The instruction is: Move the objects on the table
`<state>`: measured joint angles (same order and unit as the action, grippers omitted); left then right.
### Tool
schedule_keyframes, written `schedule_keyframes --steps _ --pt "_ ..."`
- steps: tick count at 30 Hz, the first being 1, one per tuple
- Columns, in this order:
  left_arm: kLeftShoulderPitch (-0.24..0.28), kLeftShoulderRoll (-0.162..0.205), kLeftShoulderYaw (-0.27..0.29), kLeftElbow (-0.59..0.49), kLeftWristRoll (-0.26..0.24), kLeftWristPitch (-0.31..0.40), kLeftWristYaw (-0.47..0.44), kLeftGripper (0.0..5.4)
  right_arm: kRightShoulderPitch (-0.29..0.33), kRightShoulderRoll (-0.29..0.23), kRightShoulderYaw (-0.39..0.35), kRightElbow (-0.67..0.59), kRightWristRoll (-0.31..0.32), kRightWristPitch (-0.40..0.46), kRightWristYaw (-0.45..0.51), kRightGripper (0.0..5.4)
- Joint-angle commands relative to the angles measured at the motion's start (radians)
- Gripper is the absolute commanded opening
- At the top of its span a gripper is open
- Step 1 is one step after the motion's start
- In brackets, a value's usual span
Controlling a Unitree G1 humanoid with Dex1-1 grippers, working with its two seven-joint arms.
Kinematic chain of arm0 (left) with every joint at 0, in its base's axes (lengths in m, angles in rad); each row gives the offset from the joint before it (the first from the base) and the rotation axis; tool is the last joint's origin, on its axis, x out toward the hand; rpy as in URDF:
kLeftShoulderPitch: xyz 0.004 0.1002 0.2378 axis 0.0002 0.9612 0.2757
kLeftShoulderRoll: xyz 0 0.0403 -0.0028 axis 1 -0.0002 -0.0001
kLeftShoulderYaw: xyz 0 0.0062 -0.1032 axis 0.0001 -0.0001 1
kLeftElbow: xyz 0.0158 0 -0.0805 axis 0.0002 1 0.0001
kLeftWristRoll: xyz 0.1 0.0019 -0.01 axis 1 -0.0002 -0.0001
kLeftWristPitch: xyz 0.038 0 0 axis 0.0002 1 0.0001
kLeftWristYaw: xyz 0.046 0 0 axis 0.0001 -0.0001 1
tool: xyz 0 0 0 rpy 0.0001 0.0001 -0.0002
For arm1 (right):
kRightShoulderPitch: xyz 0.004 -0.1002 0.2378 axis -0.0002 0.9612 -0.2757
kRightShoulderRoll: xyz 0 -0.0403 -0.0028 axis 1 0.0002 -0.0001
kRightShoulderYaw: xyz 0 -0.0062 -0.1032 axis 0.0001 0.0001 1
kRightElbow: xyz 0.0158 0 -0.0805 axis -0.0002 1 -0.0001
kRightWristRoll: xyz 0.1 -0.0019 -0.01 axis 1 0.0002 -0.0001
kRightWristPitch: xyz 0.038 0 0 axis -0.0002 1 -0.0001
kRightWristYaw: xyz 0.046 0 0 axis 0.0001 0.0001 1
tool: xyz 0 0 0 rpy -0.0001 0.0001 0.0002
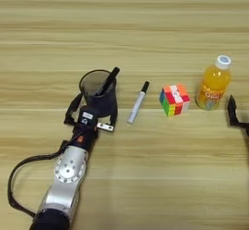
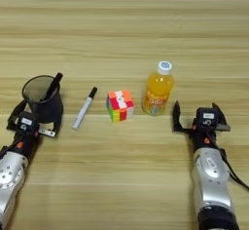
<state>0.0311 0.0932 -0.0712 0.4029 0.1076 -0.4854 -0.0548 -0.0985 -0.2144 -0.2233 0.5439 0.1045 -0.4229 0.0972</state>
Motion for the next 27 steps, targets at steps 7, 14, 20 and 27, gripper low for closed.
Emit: schedule_keyframes --steps 7,14,20,27 --pt "0.179 0.009 -0.006 -0.184 -0.025 0.059 -0.031 5.35 -0.004 0.001 0.002 -0.007 0.001 0.014 0.002 5.40" --pt "0.247 0.023 0.021 -0.240 -0.037 0.076 -0.031 5.35 -0.008 0.001 0.002 0.000 0.001 0.013 0.003 5.40" --pt "0.219 0.024 0.125 -0.207 -0.027 0.038 0.078 5.35 -0.013 0.002 0.003 0.007 0.000 0.010 0.003 5.40" --pt "0.125 0.013 0.175 -0.092 -0.043 -0.005 0.131 5.35 -0.016 0.003 0.005 0.009 -0.002 0.009 0.003 5.40"
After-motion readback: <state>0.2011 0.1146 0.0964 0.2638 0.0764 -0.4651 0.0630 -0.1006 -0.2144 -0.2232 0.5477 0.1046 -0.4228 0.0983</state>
